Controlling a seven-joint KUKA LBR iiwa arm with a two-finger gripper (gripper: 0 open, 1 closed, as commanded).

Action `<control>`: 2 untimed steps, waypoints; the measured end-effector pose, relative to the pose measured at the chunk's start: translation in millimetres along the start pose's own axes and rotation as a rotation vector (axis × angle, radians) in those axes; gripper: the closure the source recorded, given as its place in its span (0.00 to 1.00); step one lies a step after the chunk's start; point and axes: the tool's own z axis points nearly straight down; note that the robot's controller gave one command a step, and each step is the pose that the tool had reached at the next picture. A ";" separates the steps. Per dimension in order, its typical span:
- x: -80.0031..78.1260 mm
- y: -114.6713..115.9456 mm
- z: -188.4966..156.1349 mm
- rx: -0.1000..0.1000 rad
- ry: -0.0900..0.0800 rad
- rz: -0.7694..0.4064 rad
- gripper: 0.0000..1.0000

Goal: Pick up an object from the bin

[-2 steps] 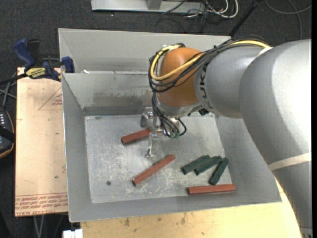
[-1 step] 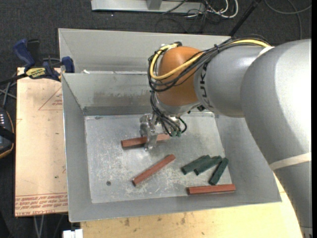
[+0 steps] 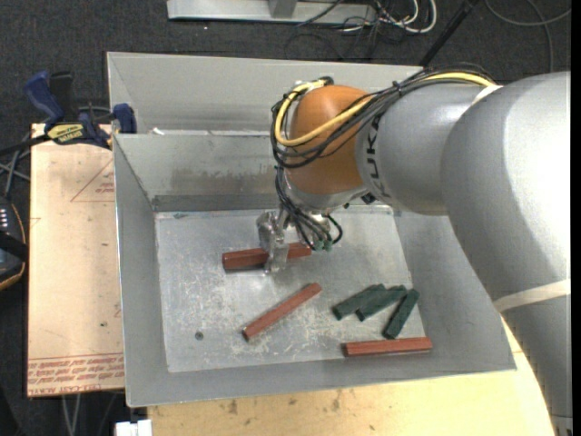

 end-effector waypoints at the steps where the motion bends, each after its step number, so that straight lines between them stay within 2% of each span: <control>1: 0.8 0.0 -2.4 0.000 0.003 0.001 1.00; 2: 2.7 0.1 -14.7 0.000 0.010 0.001 1.00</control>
Offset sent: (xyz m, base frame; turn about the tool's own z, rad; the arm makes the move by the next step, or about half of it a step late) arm -0.0001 0.0001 0.0740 0.0000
